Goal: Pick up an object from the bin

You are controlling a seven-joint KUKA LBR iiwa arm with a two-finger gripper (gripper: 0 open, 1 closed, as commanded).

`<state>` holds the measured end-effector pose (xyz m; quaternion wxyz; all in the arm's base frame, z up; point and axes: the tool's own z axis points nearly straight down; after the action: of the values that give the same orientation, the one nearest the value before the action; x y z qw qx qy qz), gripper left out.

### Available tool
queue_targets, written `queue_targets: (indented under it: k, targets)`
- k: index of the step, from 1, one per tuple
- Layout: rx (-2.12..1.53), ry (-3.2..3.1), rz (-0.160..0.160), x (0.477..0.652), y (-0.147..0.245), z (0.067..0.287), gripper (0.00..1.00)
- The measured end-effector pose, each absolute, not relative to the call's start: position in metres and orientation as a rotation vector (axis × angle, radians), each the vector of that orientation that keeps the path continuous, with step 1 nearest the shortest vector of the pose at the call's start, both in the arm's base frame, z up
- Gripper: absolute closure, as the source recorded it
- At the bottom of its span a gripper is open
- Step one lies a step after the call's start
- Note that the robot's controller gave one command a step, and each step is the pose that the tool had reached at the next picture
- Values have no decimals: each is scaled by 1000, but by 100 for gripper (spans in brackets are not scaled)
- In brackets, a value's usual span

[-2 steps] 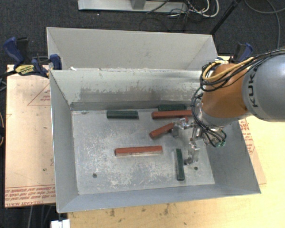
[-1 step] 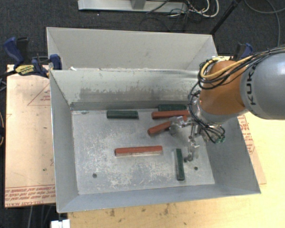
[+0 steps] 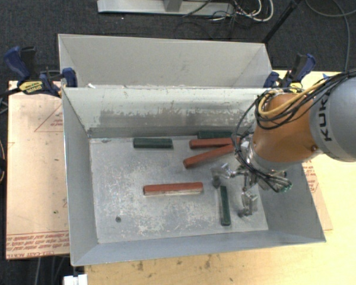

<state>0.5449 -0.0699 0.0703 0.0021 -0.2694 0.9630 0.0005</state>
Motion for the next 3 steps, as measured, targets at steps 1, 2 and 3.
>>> queue_targets:
  k: [1, 2, 3]
  targets:
    - [-1068, 2953, 2, 500, -70, 70, 0]
    - [-1472, 2771, 1, 528, -30, 72, 100]
    - [-1472, 2771, 1, 528, -30, 72, 100]
